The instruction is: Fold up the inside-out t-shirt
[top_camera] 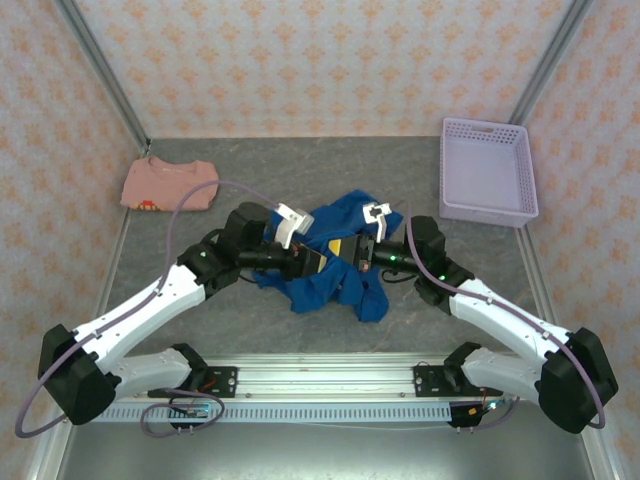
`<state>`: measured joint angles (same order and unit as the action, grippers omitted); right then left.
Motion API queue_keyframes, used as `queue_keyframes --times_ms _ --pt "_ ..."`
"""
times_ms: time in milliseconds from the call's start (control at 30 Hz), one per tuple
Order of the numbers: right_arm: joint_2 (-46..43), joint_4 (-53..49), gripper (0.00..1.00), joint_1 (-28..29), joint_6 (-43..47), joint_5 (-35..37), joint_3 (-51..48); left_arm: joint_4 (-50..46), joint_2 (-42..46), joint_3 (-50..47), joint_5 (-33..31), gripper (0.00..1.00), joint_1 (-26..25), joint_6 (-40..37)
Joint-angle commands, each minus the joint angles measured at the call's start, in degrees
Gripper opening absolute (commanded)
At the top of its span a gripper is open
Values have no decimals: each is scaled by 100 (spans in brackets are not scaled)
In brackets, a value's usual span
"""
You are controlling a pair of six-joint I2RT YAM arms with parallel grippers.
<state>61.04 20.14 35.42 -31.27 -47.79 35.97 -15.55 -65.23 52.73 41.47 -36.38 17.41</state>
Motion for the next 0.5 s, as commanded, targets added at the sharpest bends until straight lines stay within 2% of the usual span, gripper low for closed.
queue_keyframes --times_ms 0,300,467 --pt "-70 104 0 -9 155 42 165 166 -66 221 102 24 -10 -115" --pt "-83 60 0 -9 174 33 182 60 -129 327 -272 31 -1 -194" --pt "-109 25 0 -9 198 42 205 184 -234 338 -67 31 -3 -147"
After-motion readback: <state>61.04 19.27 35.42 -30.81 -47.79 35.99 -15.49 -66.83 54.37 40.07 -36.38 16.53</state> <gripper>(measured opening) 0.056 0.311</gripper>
